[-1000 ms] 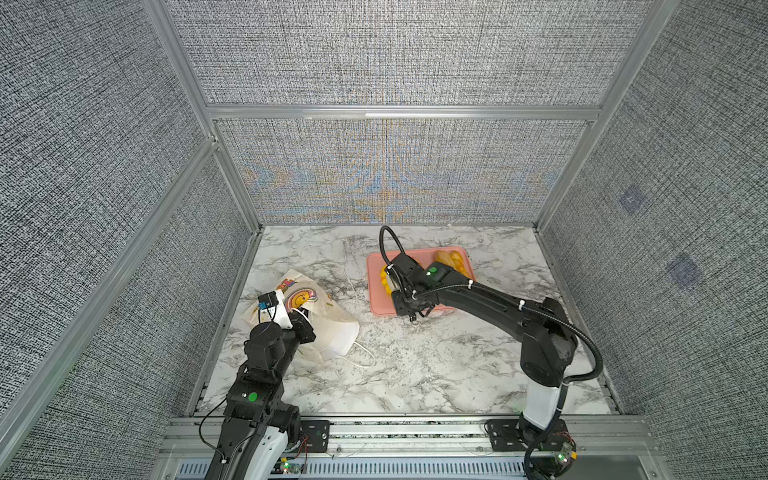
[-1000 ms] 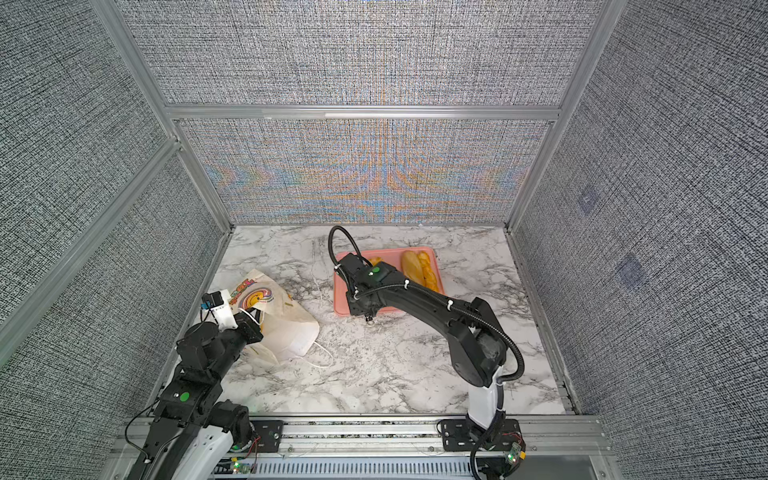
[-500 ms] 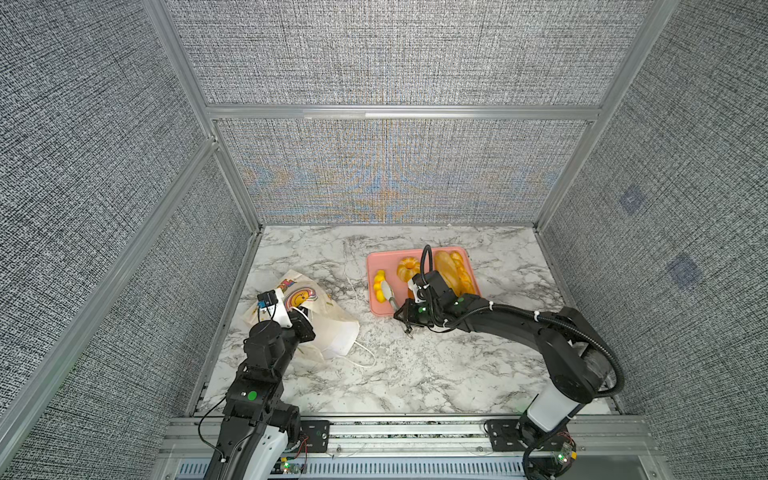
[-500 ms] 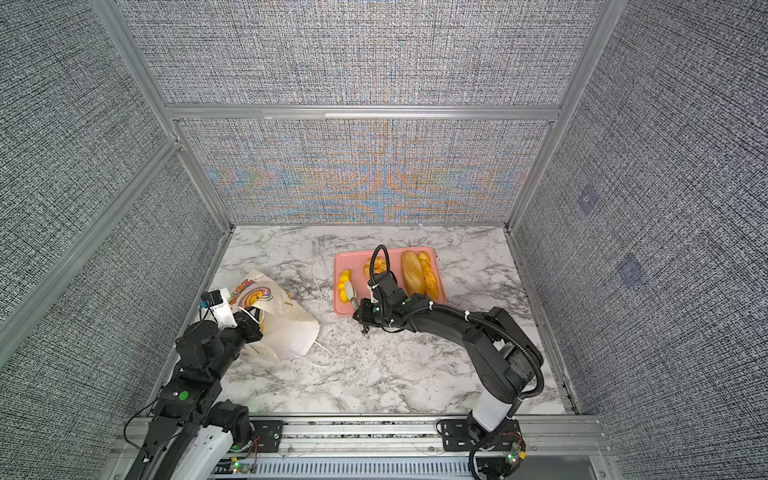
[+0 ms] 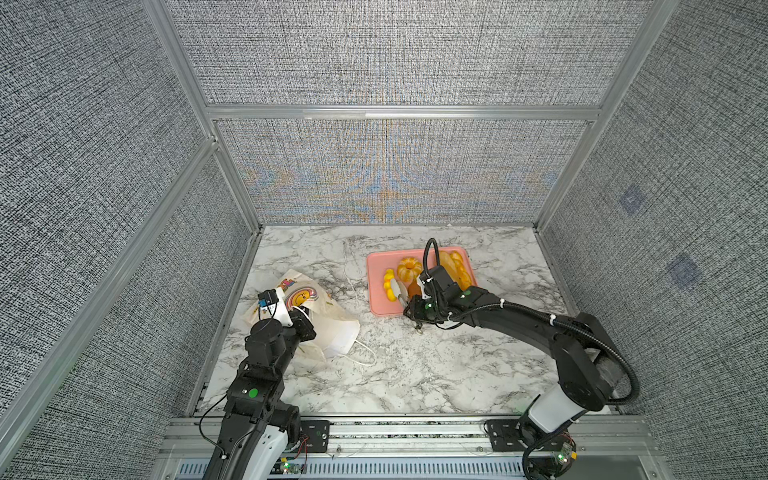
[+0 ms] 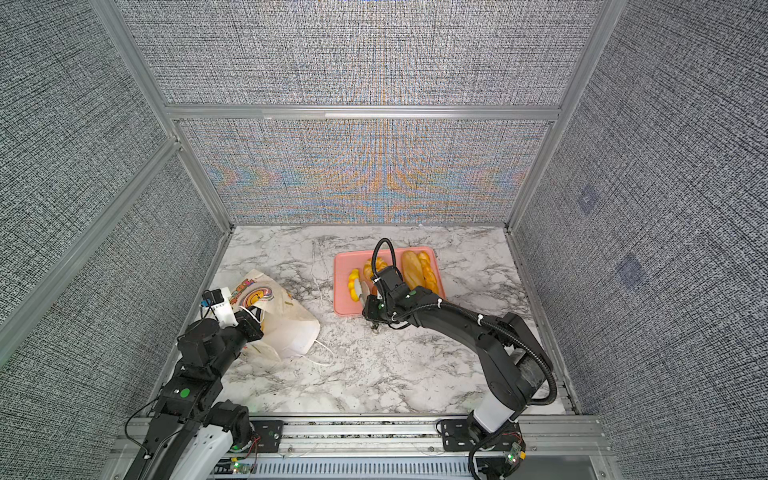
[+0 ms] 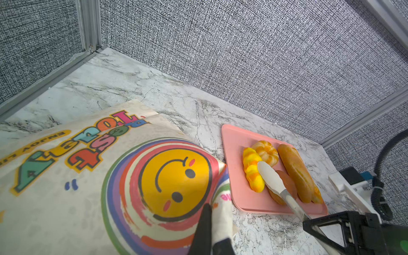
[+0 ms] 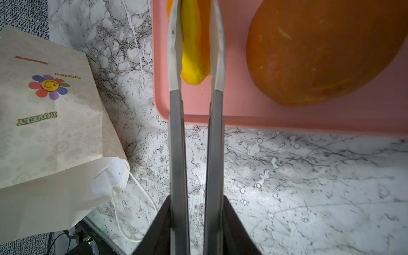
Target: Take the fake bread out of the paper bag
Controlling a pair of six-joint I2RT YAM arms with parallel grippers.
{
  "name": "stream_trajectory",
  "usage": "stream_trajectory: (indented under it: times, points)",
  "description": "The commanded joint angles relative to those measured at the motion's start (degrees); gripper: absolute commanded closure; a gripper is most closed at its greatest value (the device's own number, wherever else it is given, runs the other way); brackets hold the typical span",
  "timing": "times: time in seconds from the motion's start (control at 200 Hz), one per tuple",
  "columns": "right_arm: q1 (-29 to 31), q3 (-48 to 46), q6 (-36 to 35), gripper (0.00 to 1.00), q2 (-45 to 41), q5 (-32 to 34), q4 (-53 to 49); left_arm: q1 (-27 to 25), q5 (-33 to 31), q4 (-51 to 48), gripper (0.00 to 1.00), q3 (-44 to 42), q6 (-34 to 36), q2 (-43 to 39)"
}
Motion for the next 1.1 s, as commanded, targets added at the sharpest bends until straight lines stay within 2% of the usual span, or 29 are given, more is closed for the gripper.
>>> stream_trajectory:
  times: [0.0,0.265,0.455,0.65,0.845,1.095]
  points:
    - [0.1,0.6,-0.9,0.63,-0.6,1.8,-3.2,0.1,0.4,-0.9,1.00,-0.3,-1.0,0.3]
    - [0.1,2.1,-1.9,0.55,-1.1,3.7,-7.0,0.1,0.5,-1.1,1.00,-0.6,-1.2,-0.2]
    - [0.2,4.6,-3.6,0.54,-2.5,6.7,-11.6,0.0,1.1,-0.5,1.00,-0.8,-1.5,0.3]
    - [0.2,6.9,-5.5,0.59,-2.8,8.7,-15.0,0.1,1.5,0.5,1.00,-1.3,-1.9,0.7]
    - [0.2,8.6,-6.5,0.72,-3.9,9.8,-17.0,0.0,1.5,0.4,1.00,-1.2,-1.8,0.7]
    - [0.5,13.6,-8.3,0.73,-5.8,13.5,-23.1,0.0,1.5,0.9,1.00,-0.8,-1.3,0.7]
